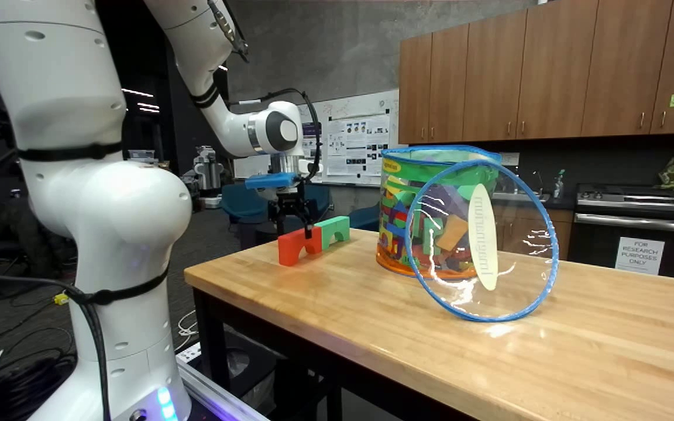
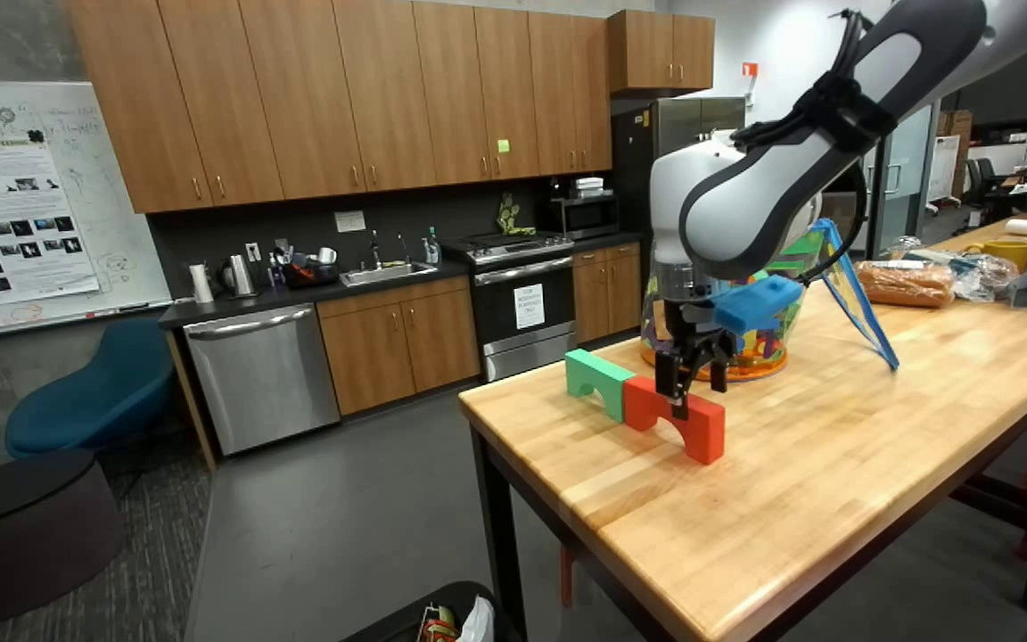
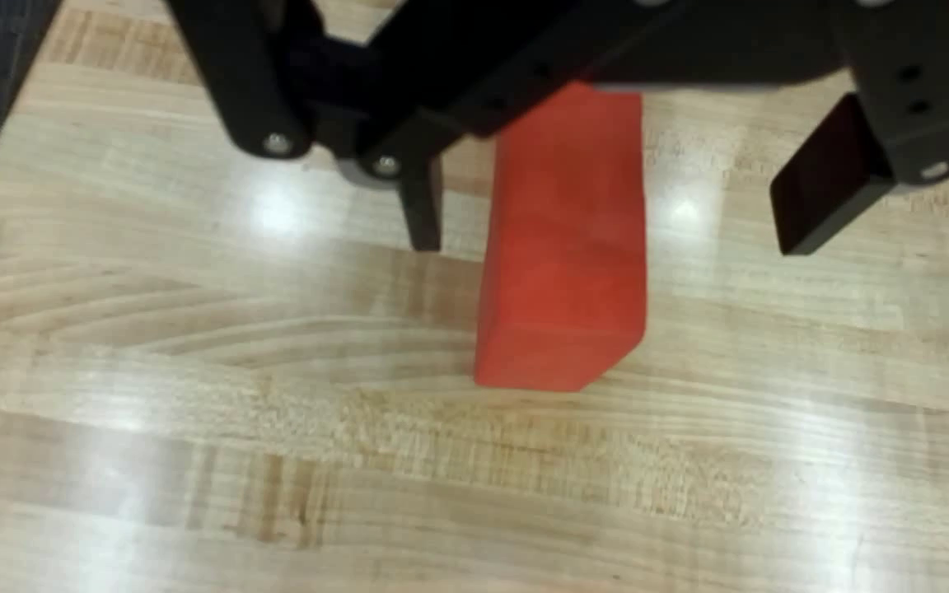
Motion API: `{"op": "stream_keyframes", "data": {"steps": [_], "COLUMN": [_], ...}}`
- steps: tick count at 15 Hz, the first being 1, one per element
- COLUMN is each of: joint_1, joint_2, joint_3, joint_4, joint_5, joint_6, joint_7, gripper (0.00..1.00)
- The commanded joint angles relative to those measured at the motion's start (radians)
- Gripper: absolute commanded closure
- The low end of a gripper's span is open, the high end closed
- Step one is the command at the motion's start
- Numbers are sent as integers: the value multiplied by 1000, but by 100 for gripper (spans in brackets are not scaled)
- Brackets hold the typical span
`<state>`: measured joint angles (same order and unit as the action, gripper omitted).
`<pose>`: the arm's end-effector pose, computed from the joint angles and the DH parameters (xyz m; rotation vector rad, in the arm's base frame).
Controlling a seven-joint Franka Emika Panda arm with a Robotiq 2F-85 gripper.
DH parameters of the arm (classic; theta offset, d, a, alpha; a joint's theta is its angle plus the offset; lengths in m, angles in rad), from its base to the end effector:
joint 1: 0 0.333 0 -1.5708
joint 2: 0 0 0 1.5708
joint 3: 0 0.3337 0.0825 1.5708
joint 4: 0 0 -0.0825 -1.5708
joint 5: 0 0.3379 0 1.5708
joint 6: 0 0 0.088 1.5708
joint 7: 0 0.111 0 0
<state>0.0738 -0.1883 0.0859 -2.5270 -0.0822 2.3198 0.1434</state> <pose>0.4000 0.0629 0.3880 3.0618 0.1091 -0.0129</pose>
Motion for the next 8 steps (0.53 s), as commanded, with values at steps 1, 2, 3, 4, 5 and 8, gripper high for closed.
{"op": "stream_keyframes", "data": {"steps": [1,2,3,4,5,8], "joint_1": [-3,-3,-1,1,5,8], "joint_2": [-94,-113,-136,-162,-191,-277], "joint_3": [-23,-29,-35,-41,-46,-56], "joint_4": [-36,-42,-49,-58,-68,-91], "joint_5": [49,58,73,91,109,148], "joint_6": [-31,-42,-55,-70,-85,-146], "joint_7": [-83,-96,-113,-124,-138,-167], "gripper": [0,0,0,0,0,0]}}
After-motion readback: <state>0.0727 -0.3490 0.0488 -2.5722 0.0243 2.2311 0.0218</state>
